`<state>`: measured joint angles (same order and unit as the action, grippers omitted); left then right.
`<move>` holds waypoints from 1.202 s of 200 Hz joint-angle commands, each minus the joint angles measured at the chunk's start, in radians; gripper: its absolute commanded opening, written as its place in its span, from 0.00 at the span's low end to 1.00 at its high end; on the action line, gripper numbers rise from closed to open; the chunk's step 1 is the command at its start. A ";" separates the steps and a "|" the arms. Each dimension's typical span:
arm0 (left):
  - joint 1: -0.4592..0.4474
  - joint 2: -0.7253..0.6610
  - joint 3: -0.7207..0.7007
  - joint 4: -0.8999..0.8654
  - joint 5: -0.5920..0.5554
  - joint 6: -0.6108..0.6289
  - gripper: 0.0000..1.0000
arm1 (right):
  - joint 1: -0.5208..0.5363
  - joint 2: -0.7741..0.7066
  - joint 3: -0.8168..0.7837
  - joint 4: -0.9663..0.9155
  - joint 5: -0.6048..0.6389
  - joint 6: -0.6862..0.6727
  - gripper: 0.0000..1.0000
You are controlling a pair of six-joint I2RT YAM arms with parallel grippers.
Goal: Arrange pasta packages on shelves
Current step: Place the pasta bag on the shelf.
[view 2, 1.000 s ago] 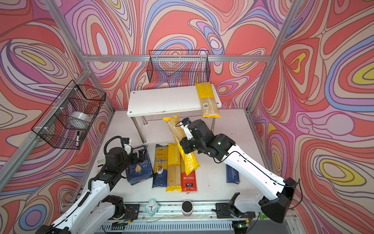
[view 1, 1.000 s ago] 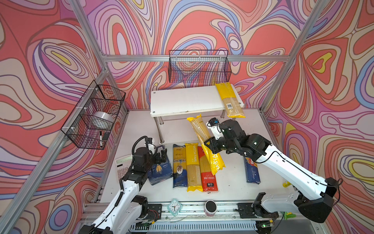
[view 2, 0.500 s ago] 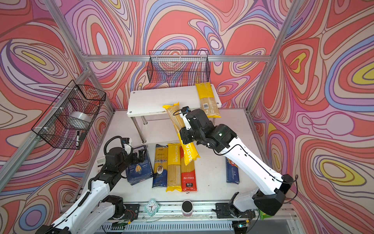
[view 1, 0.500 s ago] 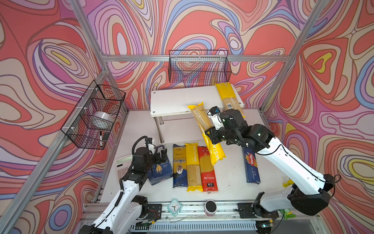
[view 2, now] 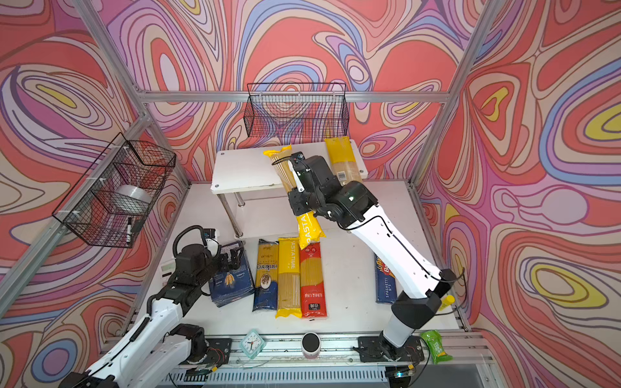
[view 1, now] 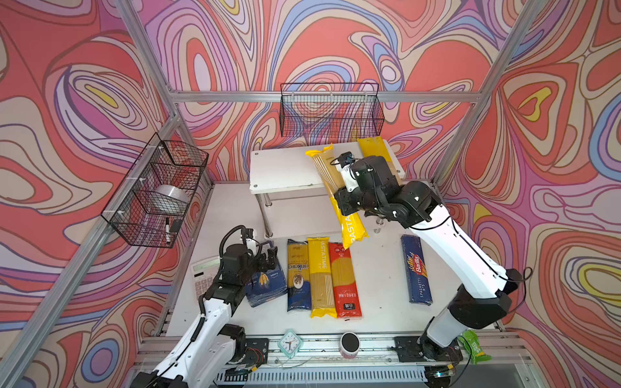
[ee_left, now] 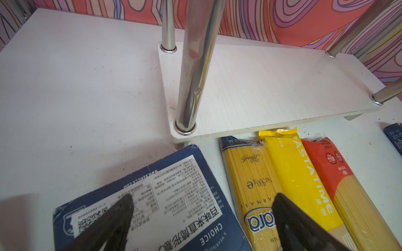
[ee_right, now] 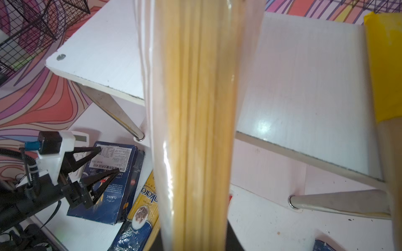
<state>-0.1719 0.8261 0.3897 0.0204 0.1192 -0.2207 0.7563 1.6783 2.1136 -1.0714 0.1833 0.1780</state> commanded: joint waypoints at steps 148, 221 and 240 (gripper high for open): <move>-0.008 0.002 -0.011 0.024 0.025 0.004 1.00 | -0.211 0.214 0.276 0.179 0.043 -0.050 0.11; -0.008 0.002 -0.011 0.025 0.023 0.004 1.00 | -0.262 0.271 0.317 0.156 0.071 -0.047 0.13; -0.008 0.002 -0.011 0.025 0.032 0.007 1.00 | -0.268 0.276 0.314 0.159 0.080 -0.052 0.13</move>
<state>-0.1719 0.8261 0.3897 0.0265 0.1345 -0.2203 0.5209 1.9167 2.4123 -0.9829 0.1936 0.1432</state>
